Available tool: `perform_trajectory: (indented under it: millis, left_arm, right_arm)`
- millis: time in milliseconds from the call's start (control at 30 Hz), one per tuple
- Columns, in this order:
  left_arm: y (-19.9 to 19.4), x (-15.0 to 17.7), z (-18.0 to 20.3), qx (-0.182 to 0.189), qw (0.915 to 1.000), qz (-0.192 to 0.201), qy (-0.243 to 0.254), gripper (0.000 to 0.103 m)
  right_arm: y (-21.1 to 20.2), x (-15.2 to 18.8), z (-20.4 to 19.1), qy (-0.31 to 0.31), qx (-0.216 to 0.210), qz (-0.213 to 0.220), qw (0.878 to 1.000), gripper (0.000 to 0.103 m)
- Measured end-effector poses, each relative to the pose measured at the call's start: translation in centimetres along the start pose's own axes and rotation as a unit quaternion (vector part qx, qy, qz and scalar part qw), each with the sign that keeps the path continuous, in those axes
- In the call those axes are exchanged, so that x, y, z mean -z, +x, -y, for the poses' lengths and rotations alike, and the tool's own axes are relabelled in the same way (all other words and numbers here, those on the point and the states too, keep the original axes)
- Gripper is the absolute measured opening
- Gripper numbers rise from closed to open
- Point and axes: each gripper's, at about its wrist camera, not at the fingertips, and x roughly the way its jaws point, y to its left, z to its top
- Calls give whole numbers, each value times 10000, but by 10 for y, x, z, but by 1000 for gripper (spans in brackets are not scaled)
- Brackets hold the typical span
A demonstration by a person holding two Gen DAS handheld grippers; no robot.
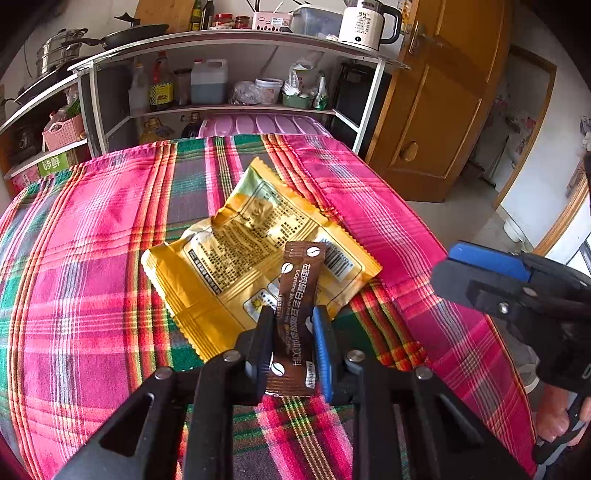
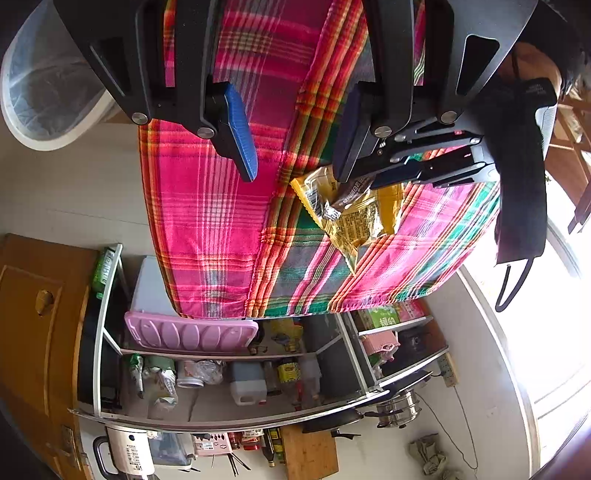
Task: Collect trash
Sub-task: 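Grasp the brown strip on the yellow wrapper with the left tool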
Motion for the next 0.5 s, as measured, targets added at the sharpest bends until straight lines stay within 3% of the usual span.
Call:
perform_trajectory:
  millis: [67, 133, 500]
  left_arm:
    - [-2, 1, 1, 13, 10000, 20, 25, 21]
    - [-7, 2, 0, 12, 10000, 91, 19, 6]
    - [-39, 13, -25, 72, 9981, 533, -304, 6]
  right_arm:
    - [9, -4, -1, -31, 11, -72, 10000, 44]
    - [20, -9, -2, -110, -4, -132, 9999, 44]
    - [62, -18, -4, -231, -119, -467, 9986, 44]
